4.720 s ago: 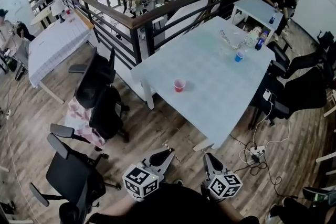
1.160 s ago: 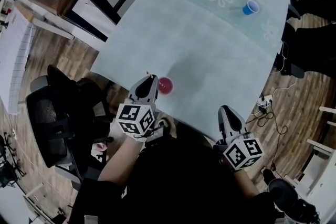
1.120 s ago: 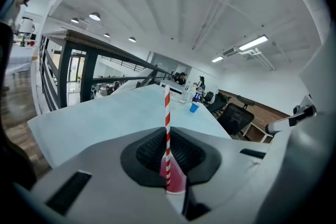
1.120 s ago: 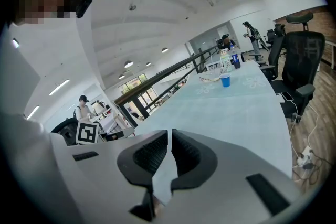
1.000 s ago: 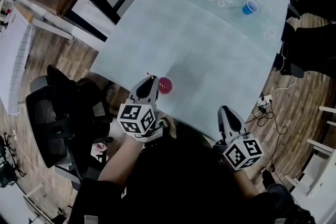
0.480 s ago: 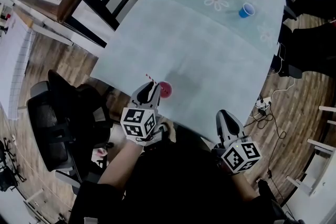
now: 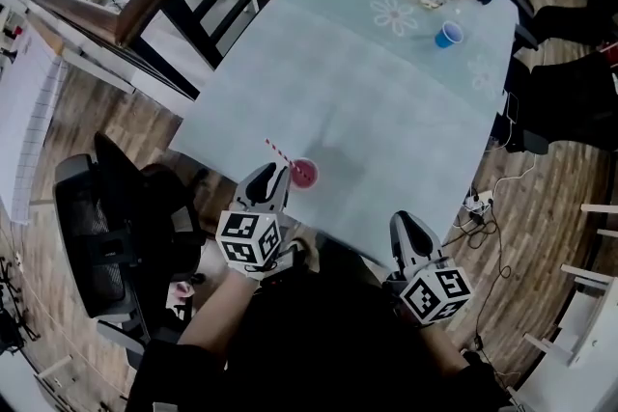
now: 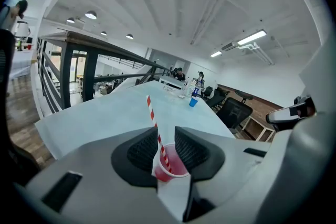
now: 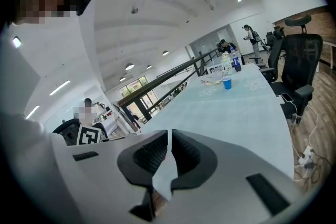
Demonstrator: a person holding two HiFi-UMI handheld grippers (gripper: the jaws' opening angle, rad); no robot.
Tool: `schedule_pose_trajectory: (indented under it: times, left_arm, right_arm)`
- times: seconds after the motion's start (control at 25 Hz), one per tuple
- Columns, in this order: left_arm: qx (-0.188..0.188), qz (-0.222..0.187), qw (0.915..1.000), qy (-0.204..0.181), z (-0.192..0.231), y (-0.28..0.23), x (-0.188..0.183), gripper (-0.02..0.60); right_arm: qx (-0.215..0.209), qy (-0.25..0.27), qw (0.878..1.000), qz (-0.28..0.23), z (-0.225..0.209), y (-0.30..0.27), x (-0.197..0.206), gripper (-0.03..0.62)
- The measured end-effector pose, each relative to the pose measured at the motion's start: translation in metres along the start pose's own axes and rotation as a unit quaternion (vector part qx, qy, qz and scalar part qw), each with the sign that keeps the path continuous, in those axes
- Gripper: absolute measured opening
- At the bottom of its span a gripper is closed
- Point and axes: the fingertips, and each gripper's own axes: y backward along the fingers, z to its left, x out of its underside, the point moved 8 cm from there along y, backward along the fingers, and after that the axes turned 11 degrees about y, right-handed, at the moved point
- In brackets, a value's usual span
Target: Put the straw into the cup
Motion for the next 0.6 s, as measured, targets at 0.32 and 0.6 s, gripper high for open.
schedule_pose_trajectory:
  times: [0.32, 0.6]
  left_arm:
    - [0.007, -0.039, 0.999, 0.018, -0.006, 0.044, -0.019, 0.092]
    - [0.045, -0.099, 0.9934, 0.036, -0.028, 0.102, -0.046, 0.092]
  right_arm:
    - [-0.009, 0.012, 1.0, -0.011, 0.024, 0.01, -0.007, 0.048]
    - [-0.011, 0.027, 0.999, -0.023, 0.05, 0.031, -0.009, 0.048]
